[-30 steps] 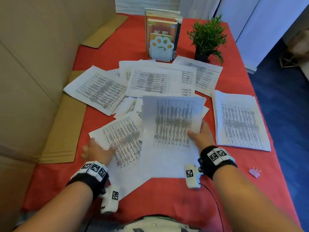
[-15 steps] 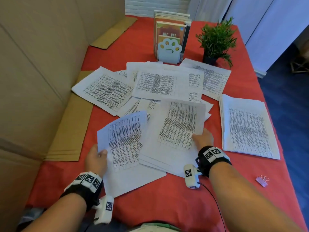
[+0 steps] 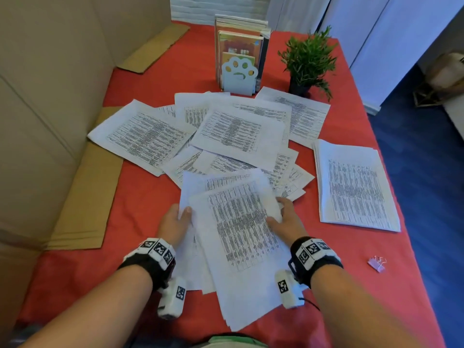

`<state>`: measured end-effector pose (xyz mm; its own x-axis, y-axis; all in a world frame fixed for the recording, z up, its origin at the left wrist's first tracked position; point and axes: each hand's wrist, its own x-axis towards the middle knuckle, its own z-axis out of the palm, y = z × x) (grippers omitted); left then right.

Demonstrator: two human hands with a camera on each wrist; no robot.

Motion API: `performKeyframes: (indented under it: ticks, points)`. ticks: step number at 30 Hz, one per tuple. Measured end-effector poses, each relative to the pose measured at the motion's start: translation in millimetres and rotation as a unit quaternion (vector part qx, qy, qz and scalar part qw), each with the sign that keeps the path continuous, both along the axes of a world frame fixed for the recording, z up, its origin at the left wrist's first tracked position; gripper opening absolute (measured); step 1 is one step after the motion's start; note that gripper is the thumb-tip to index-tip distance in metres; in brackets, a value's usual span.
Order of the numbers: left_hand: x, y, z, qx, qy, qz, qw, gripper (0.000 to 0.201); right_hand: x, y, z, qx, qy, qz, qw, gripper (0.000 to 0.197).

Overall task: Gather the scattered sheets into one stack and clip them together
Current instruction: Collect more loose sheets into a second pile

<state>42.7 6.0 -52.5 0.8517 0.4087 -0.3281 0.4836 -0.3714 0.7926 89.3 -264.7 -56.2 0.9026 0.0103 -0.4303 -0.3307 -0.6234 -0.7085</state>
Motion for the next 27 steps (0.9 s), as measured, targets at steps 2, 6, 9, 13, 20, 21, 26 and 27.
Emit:
performKeyframes:
  ticks: [2, 6, 9, 13, 20, 21, 26, 27]
  points:
    - [-2, -15, 2, -0.067, 0.003, -0.002, 0.998, 0.018, -5, 5, -1, 0.002, -0.027, -0.057, 0.998, 0.06]
    - [-10, -31, 2, -0.113, 0.004, -0.056, 0.992, 0.054, -12, 21, -9, -0.065, -0.019, 0.017, 0.998, 0.043]
    - [-11, -18, 4, -0.079, -0.008, 0.001, 0.997, 0.047, -2, 21, -5, -0.076, -0.084, 0.038, 0.993, 0.039]
    - [-18, 22, 3, -0.034, -0.003, 0.065, 0.997, 0.043, 34, 1, 0, -0.185, -0.117, 0.012, 0.976, 0.062]
    - [-42, 71, -1, 0.015, 0.007, 0.154, 0.988, 0.036, 109, -25, 6, -0.191, -0.078, -0.056, 0.977, 0.079]
    - [-45, 76, -2, 0.024, 0.007, 0.166, 0.986, 0.043, 114, -25, 7, -0.198, -0.056, -0.066, 0.976, 0.083]
    - [-53, 91, -16, 0.035, 0.011, 0.2, 0.979, 0.051, 122, -16, 10, -0.089, -0.001, -0.123, 0.988, 0.084]
    - [-52, 91, -16, 0.034, 0.01, 0.199, 0.979, 0.05, 119, -11, 11, -0.043, -0.003, -0.127, 0.991, 0.079]
